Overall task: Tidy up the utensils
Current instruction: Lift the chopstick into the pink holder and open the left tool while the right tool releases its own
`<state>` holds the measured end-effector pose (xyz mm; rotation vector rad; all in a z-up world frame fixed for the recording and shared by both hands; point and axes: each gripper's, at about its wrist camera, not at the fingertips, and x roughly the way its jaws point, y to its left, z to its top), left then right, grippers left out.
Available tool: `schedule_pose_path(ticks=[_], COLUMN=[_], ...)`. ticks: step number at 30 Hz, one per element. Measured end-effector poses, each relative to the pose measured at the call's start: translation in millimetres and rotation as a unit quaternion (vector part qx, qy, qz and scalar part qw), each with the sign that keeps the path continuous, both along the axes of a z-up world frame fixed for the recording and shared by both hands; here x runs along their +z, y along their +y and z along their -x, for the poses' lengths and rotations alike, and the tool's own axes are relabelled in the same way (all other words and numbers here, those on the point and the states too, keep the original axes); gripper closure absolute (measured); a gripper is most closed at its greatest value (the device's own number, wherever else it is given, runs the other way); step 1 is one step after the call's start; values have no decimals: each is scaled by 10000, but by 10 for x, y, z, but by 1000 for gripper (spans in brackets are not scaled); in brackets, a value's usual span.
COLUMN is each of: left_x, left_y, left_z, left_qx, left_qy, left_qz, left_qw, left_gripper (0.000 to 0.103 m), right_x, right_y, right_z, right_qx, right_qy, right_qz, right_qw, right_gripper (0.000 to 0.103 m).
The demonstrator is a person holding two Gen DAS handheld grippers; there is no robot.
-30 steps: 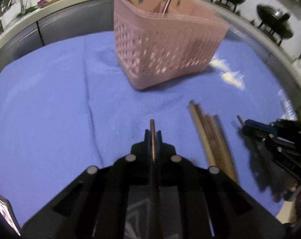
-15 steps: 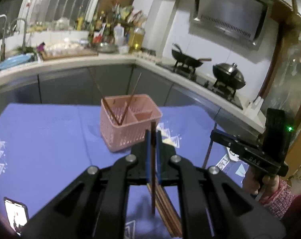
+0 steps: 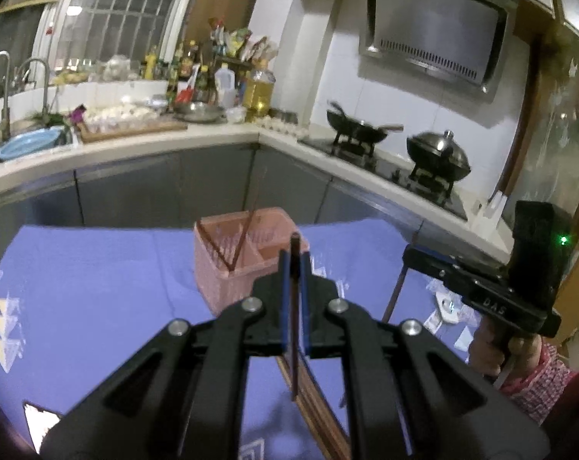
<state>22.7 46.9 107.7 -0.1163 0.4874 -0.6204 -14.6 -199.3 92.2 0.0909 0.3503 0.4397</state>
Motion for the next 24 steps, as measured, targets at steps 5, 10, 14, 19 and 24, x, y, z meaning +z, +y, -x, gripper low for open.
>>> schedule_pose_path(ticks=[5,10,14,19,24], left_x=[525,959,921,487,4], left_y=[6,9,-57,-160,-252], left_z=[-295,-645,-929,-1302,-1530], left_qx=[270,760,1002,1034,1167], left_qy=[-444,-921,-916,-353,156], left_qz=[113,112,-74,-316,-591], left_qw=[9986,9928,9907,9935,9913], left_gripper=[99,99,99,98,98], right_x=[541,947,823,298,-119], right_y=[80,241,372,489,501], right_z=[-397,-882,-1307,-1733,-1929], right_qx=[54,-195,-385,-492,-545], right_qy=[-445,-977,-942,-452,49], right_qz=[-139,-246,-205,-45,11], right_qw=[9989,9947,9946,9978,9985], right_gripper=[98,98,98,98,97])
